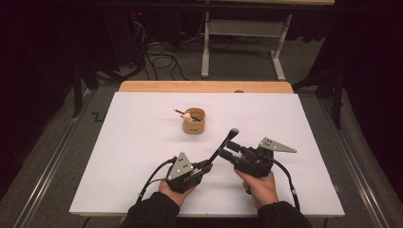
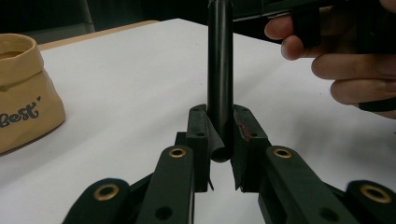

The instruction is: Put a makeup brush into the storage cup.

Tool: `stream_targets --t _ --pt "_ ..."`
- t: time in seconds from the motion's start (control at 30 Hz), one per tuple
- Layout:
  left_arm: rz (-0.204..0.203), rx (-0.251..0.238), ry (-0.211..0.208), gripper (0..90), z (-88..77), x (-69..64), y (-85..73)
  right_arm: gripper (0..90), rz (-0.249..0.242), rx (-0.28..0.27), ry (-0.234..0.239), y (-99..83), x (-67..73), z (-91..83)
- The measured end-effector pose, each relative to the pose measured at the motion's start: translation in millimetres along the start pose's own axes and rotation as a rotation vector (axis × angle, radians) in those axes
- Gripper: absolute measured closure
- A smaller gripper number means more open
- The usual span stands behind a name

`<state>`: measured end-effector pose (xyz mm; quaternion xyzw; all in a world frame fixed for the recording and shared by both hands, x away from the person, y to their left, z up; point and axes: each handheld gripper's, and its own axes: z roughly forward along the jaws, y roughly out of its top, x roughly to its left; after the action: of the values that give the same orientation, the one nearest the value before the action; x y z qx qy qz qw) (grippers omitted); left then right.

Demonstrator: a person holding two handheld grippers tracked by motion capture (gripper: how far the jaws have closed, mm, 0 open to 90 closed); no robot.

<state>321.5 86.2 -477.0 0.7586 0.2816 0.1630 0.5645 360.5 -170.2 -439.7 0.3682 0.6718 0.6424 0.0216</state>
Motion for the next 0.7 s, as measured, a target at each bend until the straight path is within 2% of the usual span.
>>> stream_targets --t 0.37,0.7 --pt "0.013 0.01 -0.007 79.3 1.6 -2.2 -0.4 52.6 0.011 -0.014 0.01 0.3 0.2 -0.9" --pt "0.018 0.016 -0.016 79.3 2.4 -3.4 -0.8 63.0 0.018 -0.017 0.014 0.2 -0.8 -1.1"
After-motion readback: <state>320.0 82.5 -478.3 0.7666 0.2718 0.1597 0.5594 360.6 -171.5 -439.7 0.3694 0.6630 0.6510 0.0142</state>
